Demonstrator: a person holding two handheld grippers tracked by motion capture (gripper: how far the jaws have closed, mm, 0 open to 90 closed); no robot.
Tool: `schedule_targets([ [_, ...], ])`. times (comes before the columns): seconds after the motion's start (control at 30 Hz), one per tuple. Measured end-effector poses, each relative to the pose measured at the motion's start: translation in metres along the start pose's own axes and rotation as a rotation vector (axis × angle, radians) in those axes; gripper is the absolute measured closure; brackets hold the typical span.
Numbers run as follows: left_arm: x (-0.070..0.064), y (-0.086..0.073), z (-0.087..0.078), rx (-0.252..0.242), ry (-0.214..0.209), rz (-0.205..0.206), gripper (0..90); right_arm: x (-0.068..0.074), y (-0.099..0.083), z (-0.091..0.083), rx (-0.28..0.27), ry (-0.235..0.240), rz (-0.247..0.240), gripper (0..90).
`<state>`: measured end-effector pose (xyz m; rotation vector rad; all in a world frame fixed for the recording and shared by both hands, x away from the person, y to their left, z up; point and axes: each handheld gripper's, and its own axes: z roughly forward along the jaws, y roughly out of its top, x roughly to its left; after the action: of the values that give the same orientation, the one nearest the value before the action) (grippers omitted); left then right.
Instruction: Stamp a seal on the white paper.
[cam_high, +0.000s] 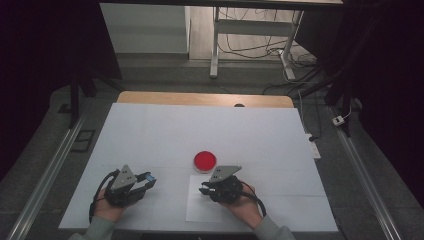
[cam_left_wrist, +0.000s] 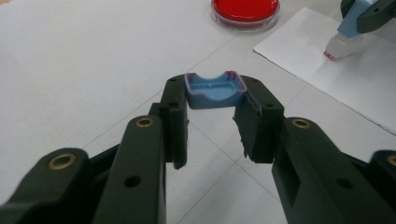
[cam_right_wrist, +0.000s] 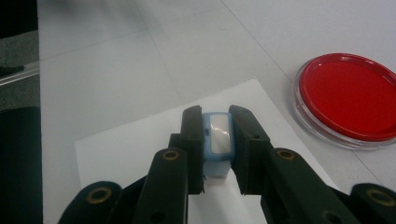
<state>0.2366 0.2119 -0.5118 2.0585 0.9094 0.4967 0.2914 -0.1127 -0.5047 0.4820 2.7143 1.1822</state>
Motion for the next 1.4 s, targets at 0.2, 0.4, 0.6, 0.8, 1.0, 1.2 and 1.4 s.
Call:
schedule_targets([
  [0.2, 0.0002, -0.0002, -0.0002, 0.001, 0.001, 0.001, 65.3, 0.0000, -0.0006, 0.0022, 0.025, -0.007, -0.007, 75.4],
  [0.4, 0.0000, -0.0001, -0.0003, 0.000, 0.000, 0.000, 65.3, -0.0004, -0.0020, 0.0031, 0.016, 0.002, 0.004, 75.6],
  [0.6, -0.0004, 0.0001, -0.0003, 0.001, 0.000, 0.001, 65.3, -0.0002, -0.0017, 0.0032, 0.027, 0.001, -0.001, 75.7],
  [0.8, 0.0001, -0.0002, -0.0005, 0.001, 0.004, 0.000, 65.3, 0.0008, -0.0025, 0.0035, 0.023, -0.004, -0.004, 75.8],
  [1.0, -0.0001, -0.0001, -0.0004, 0.001, 0.002, 0.000, 65.3, 0.0005, -0.0044, 0.0031, 0.013, -0.001, -0.002, 75.8],
  [1.2, -0.0003, -0.0001, -0.0002, 0.001, 0.002, 0.000, 65.3, 0.0001, -0.0048, 0.0029, 0.015, -0.001, -0.007, 75.9],
  [1.4, -0.0004, -0.0001, -0.0004, 0.001, 0.001, 0.000, 65.3, 0.0008, -0.0047, 0.0029, 0.017, -0.005, -0.007, 75.9],
])
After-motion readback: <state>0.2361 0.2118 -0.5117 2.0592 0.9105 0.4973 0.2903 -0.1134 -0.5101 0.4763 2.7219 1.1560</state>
